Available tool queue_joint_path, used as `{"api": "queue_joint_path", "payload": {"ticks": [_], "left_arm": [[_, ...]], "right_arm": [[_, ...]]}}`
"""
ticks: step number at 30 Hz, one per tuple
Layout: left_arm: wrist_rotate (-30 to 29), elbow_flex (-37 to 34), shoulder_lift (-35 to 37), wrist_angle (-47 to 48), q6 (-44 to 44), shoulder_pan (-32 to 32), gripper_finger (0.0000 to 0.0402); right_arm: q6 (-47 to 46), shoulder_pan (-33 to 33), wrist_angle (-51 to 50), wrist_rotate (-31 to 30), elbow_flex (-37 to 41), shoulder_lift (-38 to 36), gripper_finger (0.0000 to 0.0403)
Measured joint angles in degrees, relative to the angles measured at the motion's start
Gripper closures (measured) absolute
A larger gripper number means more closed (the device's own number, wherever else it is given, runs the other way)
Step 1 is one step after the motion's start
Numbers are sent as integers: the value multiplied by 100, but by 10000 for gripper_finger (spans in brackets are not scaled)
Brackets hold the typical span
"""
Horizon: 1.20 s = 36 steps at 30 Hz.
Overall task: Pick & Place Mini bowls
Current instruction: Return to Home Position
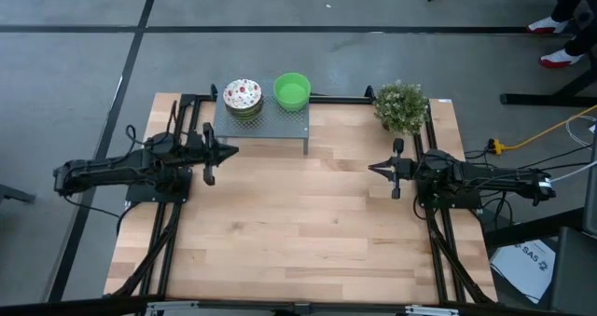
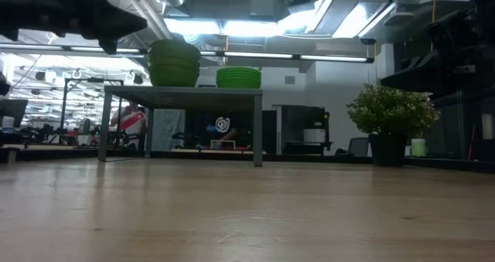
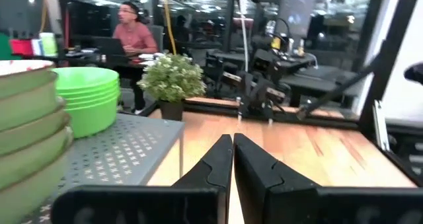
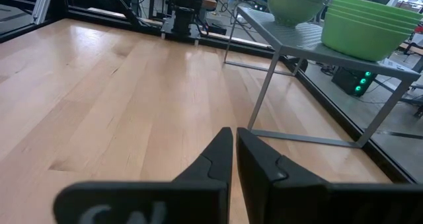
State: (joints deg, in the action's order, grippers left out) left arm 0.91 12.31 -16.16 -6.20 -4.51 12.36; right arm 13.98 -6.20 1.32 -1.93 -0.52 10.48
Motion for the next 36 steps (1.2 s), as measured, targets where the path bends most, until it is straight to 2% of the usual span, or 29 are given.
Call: {"api": "queue_joint_path", "payload": {"ticks": [3,12,18,22,27,29,36], "left_arm": [[-9,-175,26,-185,239,-137,391],[-299,-1155,59,-1873,269,-220,393],[-438,-1182,247,-1923,530,-171,389],[-784,-1182,710,-1614,725,12,393],[-920,-1182,1618,-369,726,180,391],[-921,-1184,1612,-26,698,181,389],[-721,-1182,1616,190,679,180,394]], "right_arm": [[0,0,0,2,-2,0,379],[0,0,0,0,-2,0,379],[0,0,-2,1,-1,-2,379],[0,0,-1,0,0,-2,379],[0,0,0,2,-2,-1,379],[0,0,1,4,-2,-1,379],[0,2,-7,6,-2,0,379]]}}
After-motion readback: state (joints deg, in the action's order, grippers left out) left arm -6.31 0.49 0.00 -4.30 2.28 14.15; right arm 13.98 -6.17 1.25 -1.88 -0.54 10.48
